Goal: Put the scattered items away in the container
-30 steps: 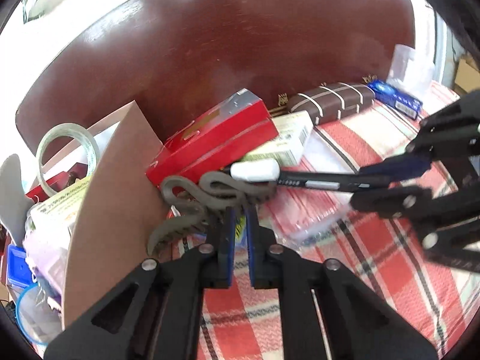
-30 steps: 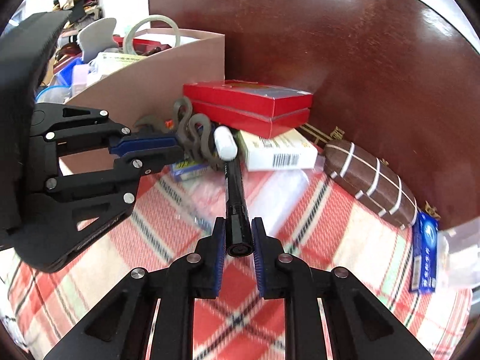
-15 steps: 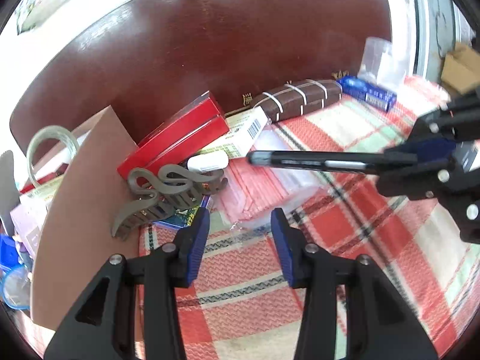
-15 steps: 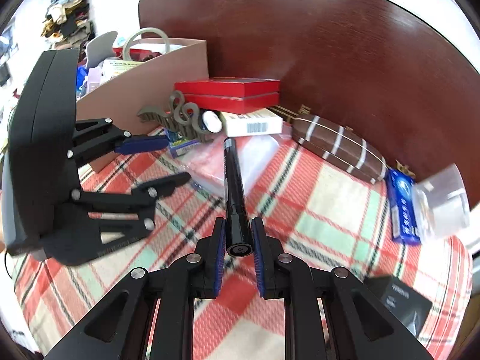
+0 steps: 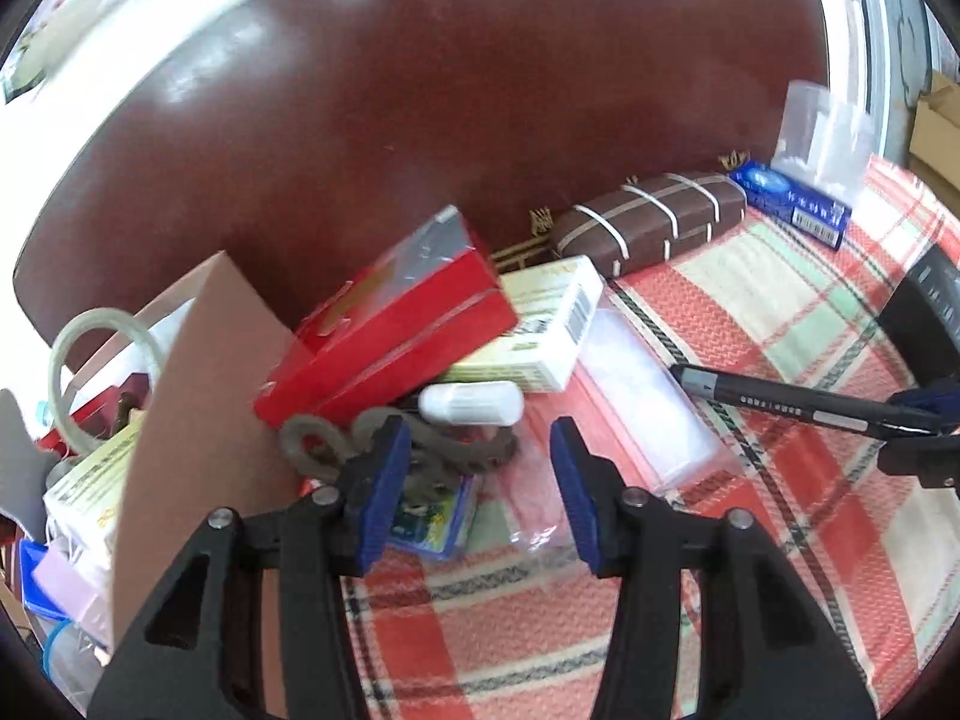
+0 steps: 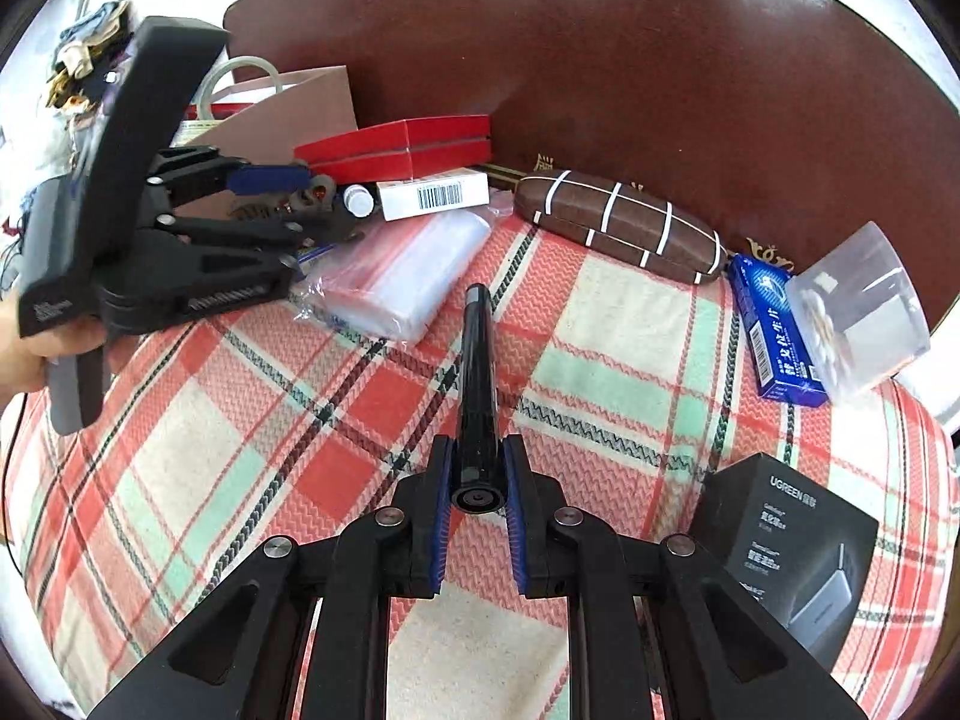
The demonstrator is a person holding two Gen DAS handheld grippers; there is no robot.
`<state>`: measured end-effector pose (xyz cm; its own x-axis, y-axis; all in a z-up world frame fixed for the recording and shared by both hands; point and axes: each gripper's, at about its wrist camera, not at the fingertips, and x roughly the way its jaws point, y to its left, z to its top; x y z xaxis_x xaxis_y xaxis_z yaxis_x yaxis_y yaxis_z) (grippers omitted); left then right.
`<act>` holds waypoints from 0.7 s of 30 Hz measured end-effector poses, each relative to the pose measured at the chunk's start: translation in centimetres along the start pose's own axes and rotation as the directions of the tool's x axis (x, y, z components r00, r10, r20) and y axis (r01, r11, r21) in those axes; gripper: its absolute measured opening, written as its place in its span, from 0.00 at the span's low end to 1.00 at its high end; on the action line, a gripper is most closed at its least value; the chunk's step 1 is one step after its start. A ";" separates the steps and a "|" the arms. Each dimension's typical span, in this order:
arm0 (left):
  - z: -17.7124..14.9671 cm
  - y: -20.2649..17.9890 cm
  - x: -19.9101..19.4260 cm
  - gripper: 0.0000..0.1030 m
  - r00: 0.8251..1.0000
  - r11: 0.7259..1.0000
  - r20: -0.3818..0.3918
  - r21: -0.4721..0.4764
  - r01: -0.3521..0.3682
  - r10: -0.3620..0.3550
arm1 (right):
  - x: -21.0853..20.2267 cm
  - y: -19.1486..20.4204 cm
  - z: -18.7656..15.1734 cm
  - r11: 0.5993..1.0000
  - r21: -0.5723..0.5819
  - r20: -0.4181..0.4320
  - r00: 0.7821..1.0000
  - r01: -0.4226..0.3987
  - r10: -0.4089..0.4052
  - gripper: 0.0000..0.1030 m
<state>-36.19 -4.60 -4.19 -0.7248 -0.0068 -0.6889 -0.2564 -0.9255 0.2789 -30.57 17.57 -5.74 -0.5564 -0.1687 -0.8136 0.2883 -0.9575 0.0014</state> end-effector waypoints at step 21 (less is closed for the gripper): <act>0.2 0.9 -6.0 0.16 0.993 0.994 0.109 -0.104 -0.025 0.036 | -2.4 0.2 0.3 0.999 0.032 0.048 0.999 -0.001 -0.001 0.16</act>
<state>-32.23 -5.27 0.30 -0.7992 0.0010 -0.6010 -0.1702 -0.9594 0.2248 -29.43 17.76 -3.65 -0.5933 -0.1789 -0.7848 0.2637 -0.9644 0.0205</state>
